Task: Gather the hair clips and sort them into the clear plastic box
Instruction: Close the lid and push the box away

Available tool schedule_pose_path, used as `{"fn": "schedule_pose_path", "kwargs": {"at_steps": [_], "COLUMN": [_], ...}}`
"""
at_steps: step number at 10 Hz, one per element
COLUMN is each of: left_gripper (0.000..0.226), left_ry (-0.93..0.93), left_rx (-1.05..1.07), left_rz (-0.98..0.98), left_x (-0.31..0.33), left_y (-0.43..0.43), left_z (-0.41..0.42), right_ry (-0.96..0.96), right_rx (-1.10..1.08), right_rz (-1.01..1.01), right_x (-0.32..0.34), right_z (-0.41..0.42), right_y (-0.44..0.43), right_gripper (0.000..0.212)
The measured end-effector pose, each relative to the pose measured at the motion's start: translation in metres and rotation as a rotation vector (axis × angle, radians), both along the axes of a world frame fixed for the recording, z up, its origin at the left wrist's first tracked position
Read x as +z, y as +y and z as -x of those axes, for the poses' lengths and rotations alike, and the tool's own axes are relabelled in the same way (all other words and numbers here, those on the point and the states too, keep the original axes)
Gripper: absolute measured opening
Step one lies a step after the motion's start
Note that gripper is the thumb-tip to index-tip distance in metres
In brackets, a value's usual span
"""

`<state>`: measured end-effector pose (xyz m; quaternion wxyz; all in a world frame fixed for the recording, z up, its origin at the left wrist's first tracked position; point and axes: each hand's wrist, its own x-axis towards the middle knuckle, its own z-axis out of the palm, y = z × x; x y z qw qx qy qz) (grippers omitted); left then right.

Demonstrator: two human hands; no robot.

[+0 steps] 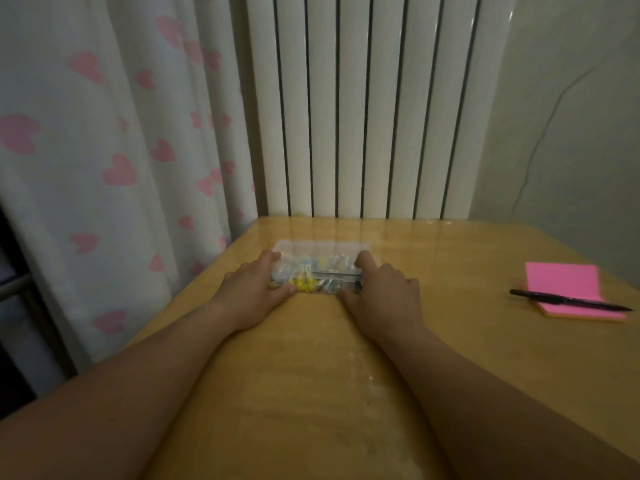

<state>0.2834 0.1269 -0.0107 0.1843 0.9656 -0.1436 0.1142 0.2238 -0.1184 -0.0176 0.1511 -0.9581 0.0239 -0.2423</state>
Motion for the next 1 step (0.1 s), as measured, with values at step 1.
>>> {"fn": "schedule_pose_path", "kwargs": {"at_steps": [1], "left_gripper": [0.084], "left_ry": [-0.029], "left_rx": [0.053], "left_rz": [-0.045], "left_x": [0.0022], "left_y": [-0.0036], "left_z": [0.0065], "right_ry": [0.030], "right_rx": [-0.026], "right_rz": [0.011], "right_x": [0.0012], "right_z": [0.0000], "right_y": [0.0015], "right_gripper": [0.054]}}
